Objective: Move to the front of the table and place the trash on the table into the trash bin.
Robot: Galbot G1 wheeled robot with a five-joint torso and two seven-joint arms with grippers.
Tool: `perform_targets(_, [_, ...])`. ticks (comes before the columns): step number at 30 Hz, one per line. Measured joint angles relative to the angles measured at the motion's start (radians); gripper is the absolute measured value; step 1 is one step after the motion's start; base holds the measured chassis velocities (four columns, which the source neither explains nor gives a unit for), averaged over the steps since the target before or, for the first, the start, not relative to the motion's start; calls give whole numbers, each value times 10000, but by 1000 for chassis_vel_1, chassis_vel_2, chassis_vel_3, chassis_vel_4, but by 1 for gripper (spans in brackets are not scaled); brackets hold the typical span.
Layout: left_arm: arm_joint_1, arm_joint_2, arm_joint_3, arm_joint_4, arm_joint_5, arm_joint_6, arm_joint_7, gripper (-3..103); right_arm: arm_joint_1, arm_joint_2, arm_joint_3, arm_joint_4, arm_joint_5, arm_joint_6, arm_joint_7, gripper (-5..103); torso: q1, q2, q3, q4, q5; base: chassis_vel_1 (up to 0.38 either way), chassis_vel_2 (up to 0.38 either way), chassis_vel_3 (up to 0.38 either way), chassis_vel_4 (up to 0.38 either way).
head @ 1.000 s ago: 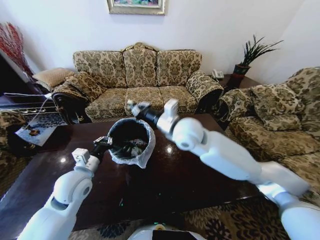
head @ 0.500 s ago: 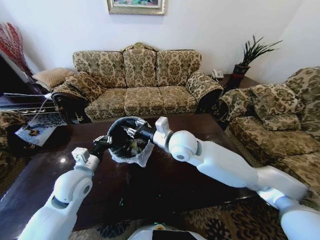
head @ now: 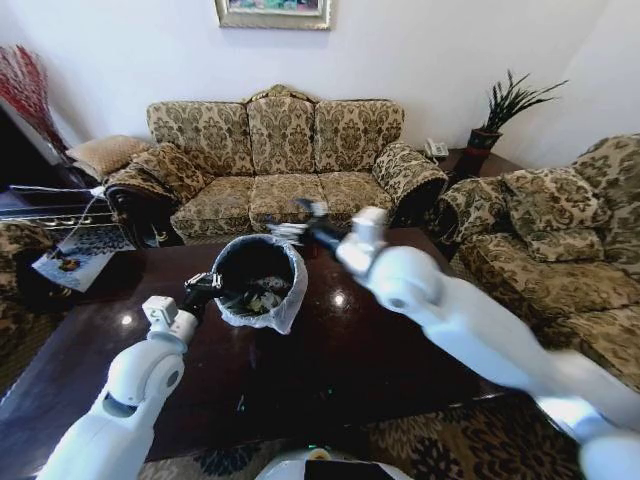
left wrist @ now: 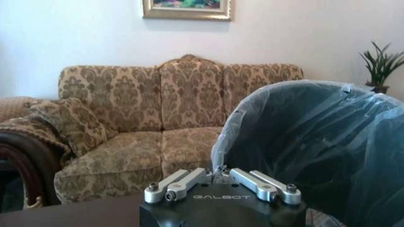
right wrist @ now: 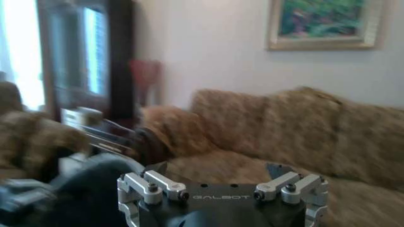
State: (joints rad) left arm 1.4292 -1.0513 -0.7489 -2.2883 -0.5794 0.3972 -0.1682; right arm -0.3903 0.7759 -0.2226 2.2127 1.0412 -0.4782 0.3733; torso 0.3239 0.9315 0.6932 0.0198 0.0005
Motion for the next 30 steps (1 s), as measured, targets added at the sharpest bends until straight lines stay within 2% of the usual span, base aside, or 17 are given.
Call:
perform_targets(2, [97,-108,-70,-59,9,-42,-83,2,-261,-112,171,-97,-13,18,193,100,0,0,0,6,-5,0,0,0,0])
perform_targets(4, [173,-264,-175,-188,12,-66,-341,2,-965,-272,713,-193,-133,-51,444,100,1,-1,1,24,1,0,0,0,0])
perform_targets(10, [189,-325,-236,-321,13,-98,-513,2,-1990,-278,1298,-107,-344,-314,1026,100,3,0,1,14,-6,1,-9,-3,2])
perform_targets(16, [199,-333,-267,-459,7,-95,-642,2,-3331,-283,2275,-108,-837,-344,1034,100,6,-1,3,14,-6,16,-94,-16,98])
perform_targets(22, [237,-336,-393,-564,37,111,-545,2,-4243,-256,3057,-430,-1121,-282,1140,100,7,-2,3,13,-6,35,-251,-32,295])
perform_targets(30, [361,-512,-559,-701,50,156,-472,2,-5544,-30,4239,-937,-1682,-206,1146,100,-1,-1,1,12,-1,142,-388,-105,428])
